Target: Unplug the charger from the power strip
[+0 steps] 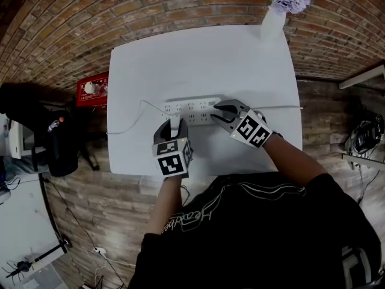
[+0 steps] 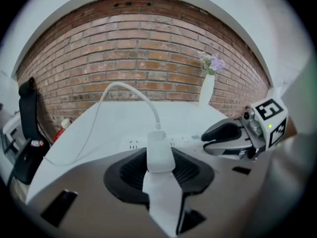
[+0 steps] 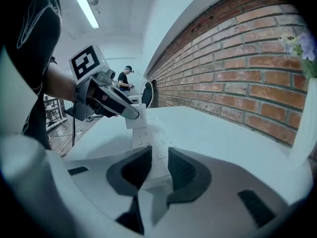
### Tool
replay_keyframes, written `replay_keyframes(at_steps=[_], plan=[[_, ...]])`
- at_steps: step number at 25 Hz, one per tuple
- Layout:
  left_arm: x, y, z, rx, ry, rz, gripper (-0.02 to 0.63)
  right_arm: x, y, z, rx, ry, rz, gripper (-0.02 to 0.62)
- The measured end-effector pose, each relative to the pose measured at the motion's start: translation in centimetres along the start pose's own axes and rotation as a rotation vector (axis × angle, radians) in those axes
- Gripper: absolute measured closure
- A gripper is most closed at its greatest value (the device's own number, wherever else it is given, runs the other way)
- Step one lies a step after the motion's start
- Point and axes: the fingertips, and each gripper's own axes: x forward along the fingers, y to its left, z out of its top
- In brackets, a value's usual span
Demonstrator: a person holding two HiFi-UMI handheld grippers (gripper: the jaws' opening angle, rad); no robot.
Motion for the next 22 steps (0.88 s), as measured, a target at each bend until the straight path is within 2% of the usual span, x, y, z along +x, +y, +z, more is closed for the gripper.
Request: replay_keyframes(at_steps=[3,5,8,10,14,15,19,22], plan=[[-0.1,-0.24,0.01,0.063,0.011,0.04,0.466,-0.02,-0.02,0.01,-0.001,-0.002,0.001,0.512],[-0.11,-0.23,-0.05,0.021,0.015,0.015,0.467,-0.06,0.01,-0.03,-0.002,-0.001,0.001,0.512],[-0.08,0.11,-0.16,-0.091,0.017,-0.043,0.468,-0.06,0.07,-0.05,-0.003,0.001,0.001,0.511],[-0.11,0.2,-0.12,-0.105,0.02,-0.047,0.466,-0.05,0.09,-0.02,-0.003,0.0,0.001,0.511],[-0.36,-0.21,0.0,0.063,0.01,0.02,0.466,-0.05,0.09,-0.01,-0.004,-0.004,-0.003,0.512],[-0.41,-0.26,-0.03,0.073,0.008,0.022,0.464,-0.05,0.12,-0.01,-0.005,-0.005,-0.002,0.511],[-0.37,-0.06,-0.1,-0.05,0.005,-0.043,0.466,-0.14,0.14,-0.09,-0.008,-0.003,0.002,0.511],[-0.42,-0.02,-0.19,-0.07,0.005,-0.054,0.466,-0.18,0.21,-0.15,-0.01,-0.002,0.008,0.511]])
